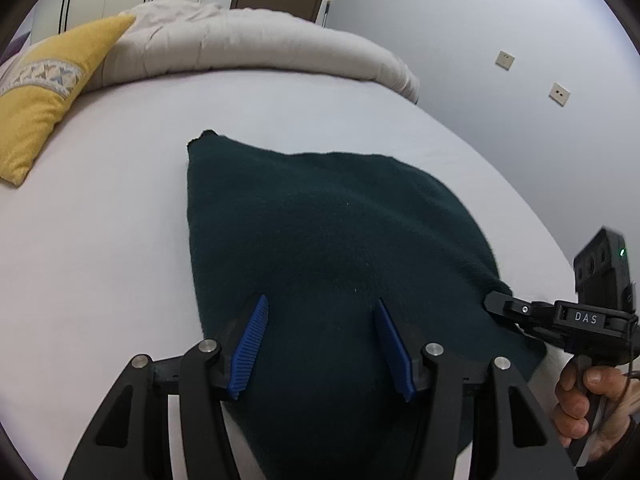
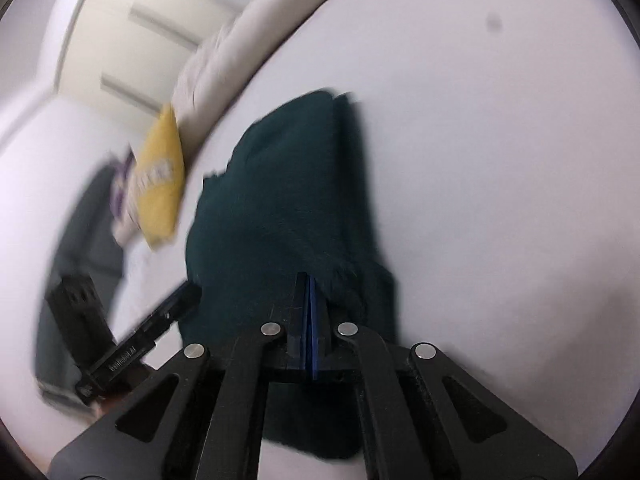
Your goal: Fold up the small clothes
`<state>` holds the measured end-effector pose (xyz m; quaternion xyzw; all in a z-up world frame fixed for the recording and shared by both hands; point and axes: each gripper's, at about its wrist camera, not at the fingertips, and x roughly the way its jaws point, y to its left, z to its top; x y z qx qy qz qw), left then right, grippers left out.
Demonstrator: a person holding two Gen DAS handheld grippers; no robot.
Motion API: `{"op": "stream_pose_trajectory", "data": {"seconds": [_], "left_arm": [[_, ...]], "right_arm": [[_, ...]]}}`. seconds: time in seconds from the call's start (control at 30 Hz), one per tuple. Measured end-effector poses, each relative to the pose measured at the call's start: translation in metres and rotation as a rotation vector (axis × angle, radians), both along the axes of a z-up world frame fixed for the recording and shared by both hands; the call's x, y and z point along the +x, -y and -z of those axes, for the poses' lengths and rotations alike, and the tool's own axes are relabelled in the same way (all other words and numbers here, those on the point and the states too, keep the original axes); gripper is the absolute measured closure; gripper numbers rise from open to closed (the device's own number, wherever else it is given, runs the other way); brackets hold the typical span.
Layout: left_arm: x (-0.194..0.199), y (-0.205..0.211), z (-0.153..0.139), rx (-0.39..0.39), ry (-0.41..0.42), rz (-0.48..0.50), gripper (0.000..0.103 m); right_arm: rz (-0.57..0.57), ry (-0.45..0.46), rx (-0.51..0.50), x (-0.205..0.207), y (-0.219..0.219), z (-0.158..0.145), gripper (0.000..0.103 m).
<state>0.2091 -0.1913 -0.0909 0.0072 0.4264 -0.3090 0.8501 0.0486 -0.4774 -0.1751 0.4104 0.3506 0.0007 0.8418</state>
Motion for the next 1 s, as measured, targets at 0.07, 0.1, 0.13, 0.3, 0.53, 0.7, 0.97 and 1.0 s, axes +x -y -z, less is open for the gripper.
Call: {"op": "stream_pose_trajectory", "data": {"seconds": [0.07, 0.1, 0.13, 0.3, 0.53, 0.7, 0.97, 1.0], "left_arm": [[-0.009, -0.002, -0.009, -0.018, 0.021, -0.022, 0.045], [-0.013, -0.004, -0.011, -0.032, 0.029, -0.025, 0.045], [-0.018, -0.005, -0.014, -0.044, 0.044, -0.028, 0.045], [-0.032, 0.000, 0.006, 0.058, 0.090, -0.018, 0.045], [-0.029, 0.003, 0.011, 0.102, 0.090, 0.015, 0.042], [-0.023, -0.015, -0.011, 0.034, 0.064, -0.033, 0.044], [0.032, 0.022, -0.023, 0.130, 0.116, -0.067, 0.044], [0.041, 0.028, -0.017, 0.152, 0.100, -0.073, 0.044]], "right_arm": [[0.023, 0.014, -0.025, -0.016, 0.000, 0.001, 0.103], [0.032, 0.002, -0.033, -0.025, 0.000, 0.002, 0.103], [0.035, 0.000, -0.024, -0.031, 0.001, 0.003, 0.103], [0.033, -0.010, -0.153, -0.047, -0.026, -0.034, 0.094], [-0.040, -0.039, -0.140, -0.066, -0.048, -0.010, 0.094], [-0.049, -0.106, -0.307, -0.071, -0.057, -0.049, 0.089], [-0.161, -0.005, -0.290, 0.015, -0.051, -0.106, 0.084], [-0.181, -0.030, -0.269, 0.033, -0.049, -0.101, 0.084]]}}
